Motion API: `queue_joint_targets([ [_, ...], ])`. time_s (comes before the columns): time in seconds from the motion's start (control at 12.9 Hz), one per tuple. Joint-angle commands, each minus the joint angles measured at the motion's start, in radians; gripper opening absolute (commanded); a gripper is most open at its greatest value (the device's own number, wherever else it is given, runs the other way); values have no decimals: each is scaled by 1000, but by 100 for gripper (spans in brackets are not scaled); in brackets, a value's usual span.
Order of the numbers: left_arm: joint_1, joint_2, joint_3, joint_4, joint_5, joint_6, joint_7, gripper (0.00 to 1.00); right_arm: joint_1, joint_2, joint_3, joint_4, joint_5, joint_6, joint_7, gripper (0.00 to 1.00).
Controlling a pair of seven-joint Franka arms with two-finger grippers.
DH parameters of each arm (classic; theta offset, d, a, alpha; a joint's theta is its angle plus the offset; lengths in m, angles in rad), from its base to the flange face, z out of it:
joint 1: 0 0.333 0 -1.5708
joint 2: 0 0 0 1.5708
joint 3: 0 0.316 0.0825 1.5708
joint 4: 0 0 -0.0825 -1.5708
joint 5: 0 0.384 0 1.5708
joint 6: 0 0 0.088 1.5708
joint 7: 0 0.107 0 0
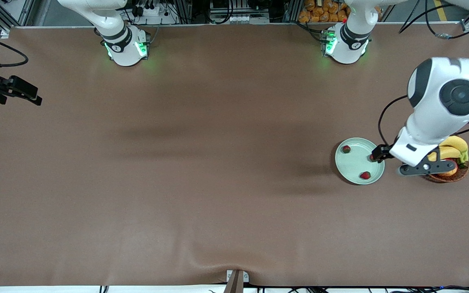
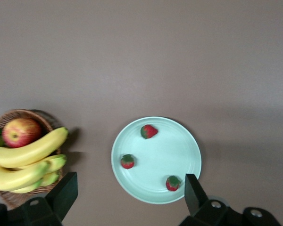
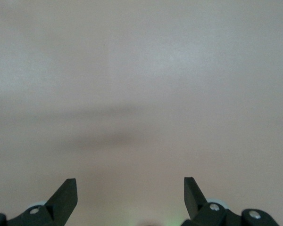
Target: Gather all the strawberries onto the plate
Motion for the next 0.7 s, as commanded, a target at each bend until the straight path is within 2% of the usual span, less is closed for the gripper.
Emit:
queue_joint_targets([
  [0.0,6,-35,-5,66,-58,-114,35,100,-14,-18,9,-2,8,-10,4,100],
  [0.31,6,-40,-5,191,-136,-266,40,100,-15,-18,9,-2,8,-11,4,100],
  [0.62,7,-75,2,207,-167,-297,93,100,-15,-18,7,-2,8,-11,4,100],
])
